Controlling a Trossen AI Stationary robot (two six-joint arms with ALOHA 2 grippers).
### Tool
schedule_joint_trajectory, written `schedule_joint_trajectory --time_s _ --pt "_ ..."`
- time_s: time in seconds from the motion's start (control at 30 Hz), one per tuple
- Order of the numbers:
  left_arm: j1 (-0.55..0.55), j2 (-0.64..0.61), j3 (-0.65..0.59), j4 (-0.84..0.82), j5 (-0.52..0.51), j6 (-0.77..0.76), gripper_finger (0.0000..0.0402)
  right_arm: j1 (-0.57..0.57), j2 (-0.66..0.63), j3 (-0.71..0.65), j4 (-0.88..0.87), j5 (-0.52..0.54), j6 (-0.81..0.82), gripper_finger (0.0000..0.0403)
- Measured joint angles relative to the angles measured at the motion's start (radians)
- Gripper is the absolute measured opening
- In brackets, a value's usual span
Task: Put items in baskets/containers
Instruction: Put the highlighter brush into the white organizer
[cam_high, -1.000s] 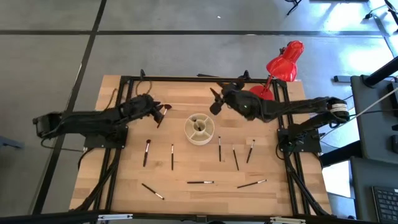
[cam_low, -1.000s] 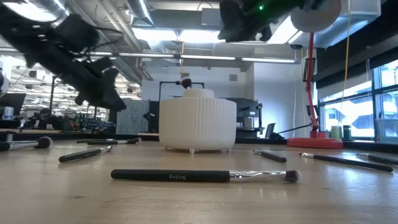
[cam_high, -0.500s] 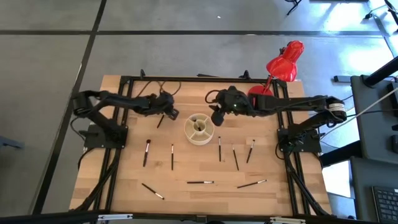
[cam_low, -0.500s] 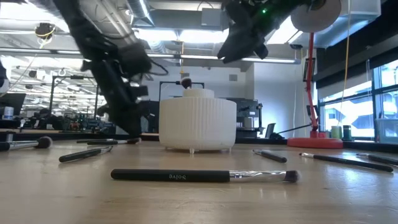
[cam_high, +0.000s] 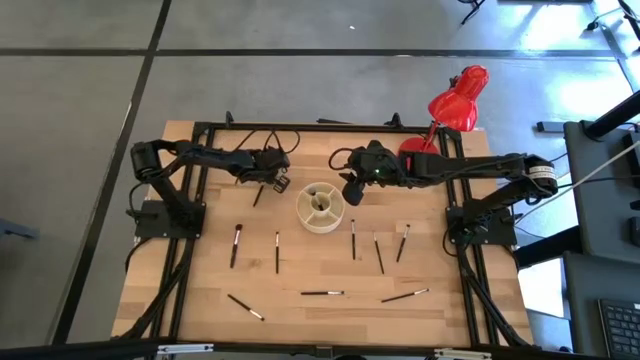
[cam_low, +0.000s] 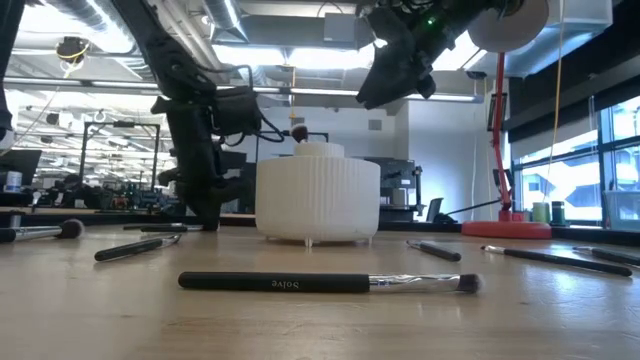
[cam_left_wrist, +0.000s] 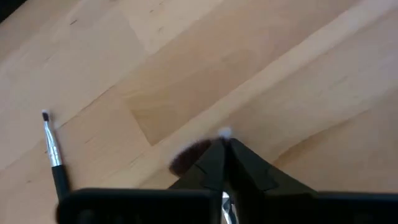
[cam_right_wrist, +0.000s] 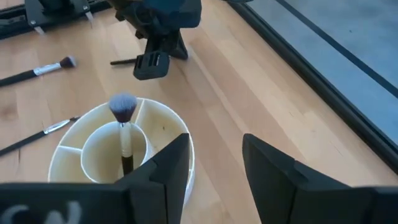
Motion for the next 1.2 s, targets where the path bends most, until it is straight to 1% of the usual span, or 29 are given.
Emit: schedule_joint_trajectory --time_s 0.07,0.17,0.3,0.4,0.5,0.57,0.63,0.77,0.87,0.93,1.03,1.2 --pt "-0.005 -0.011 0.004 -0.012 0.006 0.020 0.0007 0.000 0.000 0.012 -0.012 0.001 -0.007 0.0149" --pt "-0.033 -0.052 0.010 -0.006 -0.023 0.036 0.0005 0.001 -0.006 0.018 -0.033 -0.001 -0.024 0.0149" --pt "-0.093 -0.160 0.012 0.040 -0.108 0.037 0.0004 0.020 -0.023 0.005 -0.043 -0.031 -0.049 0.0149" --pt "-0.166 -0.257 0.012 0.101 -0.196 0.040 0.0005 0.031 -0.054 -0.016 -0.032 -0.015 -0.056 0.0149" --pt "-0.260 -0.330 0.009 0.217 -0.299 0.089 0.0003 0.037 -0.113 -0.059 0.006 0.016 -0.056 0.0149" --pt "-0.328 -0.365 -0.004 0.368 -0.345 0.162 0.0004 0.038 -0.166 -0.105 0.047 0.021 -0.057 0.0149" --pt "-0.387 -0.373 -0.021 0.563 -0.360 0.262 0.0004 0.038 -0.219 -0.152 0.101 0.022 -0.057 0.0149" --pt "-0.466 -0.350 -0.030 0.890 -0.367 0.430 0.0003 0.035 -0.320 -0.218 0.179 0.022 -0.048 0.0149" --pt "-0.494 -0.305 -0.030 1.075 -0.348 0.512 0.0003 0.035 -0.373 -0.243 0.170 0.015 -0.028 0.0149" --pt "-0.499 -0.258 -0.030 1.177 -0.345 0.516 0.0003 0.035 -0.396 -0.257 0.162 0.002 -0.027 0.0149" --pt "-0.496 -0.169 -0.030 1.298 -0.368 0.507 0.0003 0.035 -0.410 -0.257 0.144 0.002 -0.025 0.0149" --pt "-0.491 -0.011 -0.030 1.491 -0.454 0.483 0.0003 0.035 -0.412 -0.257 0.142 0.002 -0.033 0.0149"
